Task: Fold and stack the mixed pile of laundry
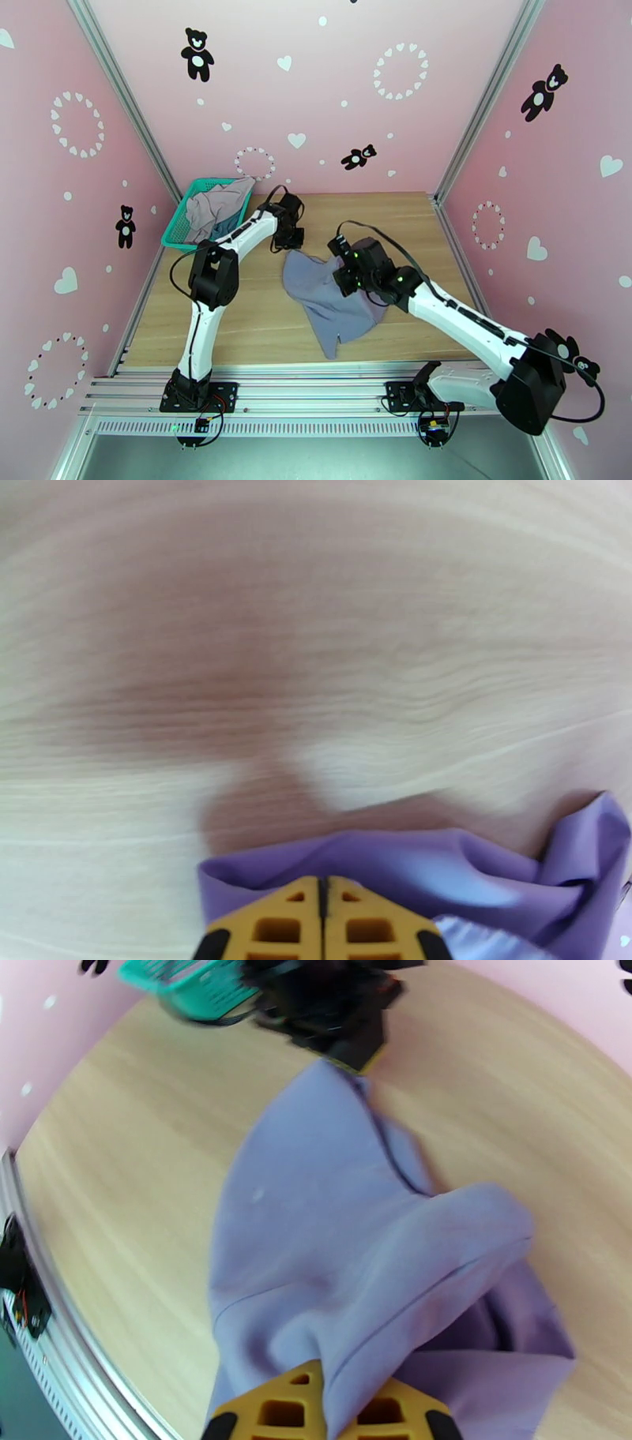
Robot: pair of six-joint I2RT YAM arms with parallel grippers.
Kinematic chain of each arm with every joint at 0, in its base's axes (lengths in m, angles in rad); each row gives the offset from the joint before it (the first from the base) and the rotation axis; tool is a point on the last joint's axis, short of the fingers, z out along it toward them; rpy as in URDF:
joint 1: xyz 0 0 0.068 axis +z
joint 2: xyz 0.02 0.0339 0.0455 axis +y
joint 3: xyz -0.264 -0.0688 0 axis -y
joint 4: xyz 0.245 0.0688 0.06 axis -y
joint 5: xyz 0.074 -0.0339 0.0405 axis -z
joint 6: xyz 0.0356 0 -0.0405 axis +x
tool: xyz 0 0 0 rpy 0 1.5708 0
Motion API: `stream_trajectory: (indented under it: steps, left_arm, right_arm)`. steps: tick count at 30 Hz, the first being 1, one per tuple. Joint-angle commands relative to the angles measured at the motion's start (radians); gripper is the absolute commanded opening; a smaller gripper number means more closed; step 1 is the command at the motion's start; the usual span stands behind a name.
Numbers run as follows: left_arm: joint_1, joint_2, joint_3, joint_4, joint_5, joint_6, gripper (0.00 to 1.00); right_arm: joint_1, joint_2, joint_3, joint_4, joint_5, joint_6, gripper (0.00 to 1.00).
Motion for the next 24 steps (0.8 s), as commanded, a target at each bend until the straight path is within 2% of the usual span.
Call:
stream_trajectory:
  steps: [1,5,7,9,12,16,19,22,24]
  left_arm:
    - [0.045,-0.037,0.289,-0.068,-0.029,-0.026,0.00]
    - [0.098,0.082,0.685,-0.164,0.064,-0.061,0.00]
    - [0.120,0.063,0.695,-0.114,0.119,-0.087,0.00]
    - [0.125,-0.002,0.613,-0.044,0.133,-0.088,0.00]
    - [0.120,-0.131,0.418,0.066,0.145,-0.064,0.00]
    - [0.105,-0.299,0.076,0.169,0.086,-0.010,0.00]
    - [0.087,-0.446,-0.306,0.350,0.036,-0.018,0.00]
    - [0.060,-0.577,-0.682,0.542,-0.026,-0.075,0.00]
    - [0.029,-0.637,-0.874,0.615,-0.090,-0.116,0.00]
  right_arm:
    - [-0.119,0.077,0.206,0.001,-0.002,-0.018,0.00]
    - [-0.212,0.198,0.496,-0.047,-0.053,-0.037,0.00]
    - [-0.222,0.224,0.584,-0.056,-0.056,-0.050,0.00]
    - [-0.225,0.225,0.631,-0.048,-0.066,-0.063,0.00]
    - [-0.224,0.181,0.579,-0.003,-0.110,-0.070,0.00]
    - [-0.224,0.118,0.352,0.085,-0.202,-0.058,0.00]
    - [-0.213,0.086,0.102,0.195,-0.277,-0.012,0.13]
    - [-0.165,0.033,-0.196,0.370,-0.268,0.069,0.18]
    - [-0.129,-0.005,-0.347,0.446,-0.251,0.119,0.24]
